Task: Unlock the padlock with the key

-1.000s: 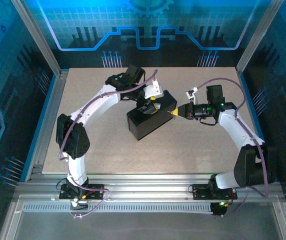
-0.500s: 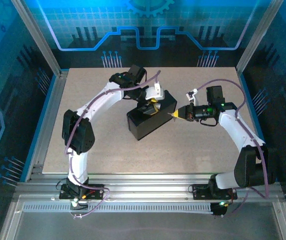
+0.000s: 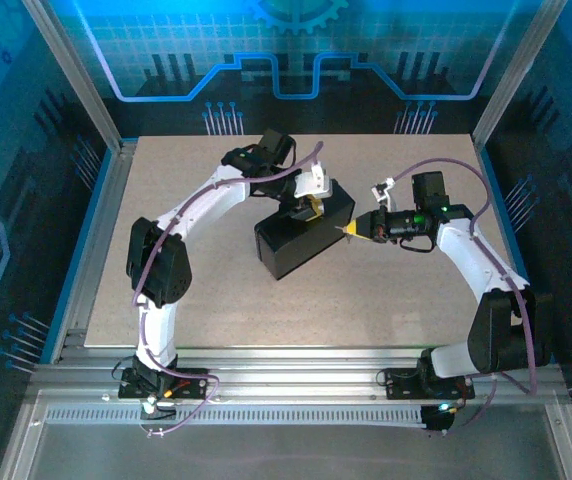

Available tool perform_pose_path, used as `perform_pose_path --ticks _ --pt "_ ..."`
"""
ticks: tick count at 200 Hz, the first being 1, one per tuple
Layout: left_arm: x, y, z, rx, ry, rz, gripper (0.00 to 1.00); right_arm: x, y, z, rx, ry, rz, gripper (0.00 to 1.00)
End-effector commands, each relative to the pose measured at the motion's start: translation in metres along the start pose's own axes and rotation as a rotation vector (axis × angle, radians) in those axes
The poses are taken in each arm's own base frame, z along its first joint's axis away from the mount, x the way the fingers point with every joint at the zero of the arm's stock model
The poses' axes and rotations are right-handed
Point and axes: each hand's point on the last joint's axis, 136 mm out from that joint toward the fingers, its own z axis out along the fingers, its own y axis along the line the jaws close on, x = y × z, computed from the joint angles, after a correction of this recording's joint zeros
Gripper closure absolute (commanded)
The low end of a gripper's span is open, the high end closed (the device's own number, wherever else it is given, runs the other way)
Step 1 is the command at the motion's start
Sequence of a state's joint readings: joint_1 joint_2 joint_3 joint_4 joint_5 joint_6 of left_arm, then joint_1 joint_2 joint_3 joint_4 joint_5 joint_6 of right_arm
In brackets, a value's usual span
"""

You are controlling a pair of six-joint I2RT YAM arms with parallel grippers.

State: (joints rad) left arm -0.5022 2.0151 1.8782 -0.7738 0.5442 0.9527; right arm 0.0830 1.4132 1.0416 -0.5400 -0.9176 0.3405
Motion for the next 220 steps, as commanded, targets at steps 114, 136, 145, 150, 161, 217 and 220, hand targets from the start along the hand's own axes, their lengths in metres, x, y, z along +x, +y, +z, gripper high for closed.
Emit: perform_pose_path --ticks 114,136,145,150,161,217,220 --pt "-0.043 -0.009 -0.034 -0.053 -0.324 0.123 0.86 -0.041 0.030 0.001 -0.029 0.037 0.032 1.00" --pt "-0.043 -0.011 -0.034 -0.055 -0.335 0.127 0.86 -0.044 0.027 0.006 -0.026 0.055 0.036 1.00" --pt "-0.042 -0.012 -0.035 -0.059 -0.339 0.126 0.86 -0.043 0.026 0.007 -0.026 0.062 0.042 1.00" --pt "-0.041 -0.012 -0.035 -0.061 -0.341 0.127 0.86 -0.043 0.026 0.009 -0.027 0.068 0.043 1.00" --pt "-0.041 -0.013 -0.035 -0.062 -0.344 0.126 0.86 -0.041 0.024 0.011 -0.022 0.082 0.047 1.00" --pt "-0.039 -0.015 -0.035 -0.058 -0.347 0.122 0.86 -0.039 0.022 0.021 -0.022 0.114 0.043 1.00" --pt "-0.039 -0.015 -0.035 -0.059 -0.347 0.122 0.86 -0.039 0.022 0.022 -0.024 0.114 0.043 1.00"
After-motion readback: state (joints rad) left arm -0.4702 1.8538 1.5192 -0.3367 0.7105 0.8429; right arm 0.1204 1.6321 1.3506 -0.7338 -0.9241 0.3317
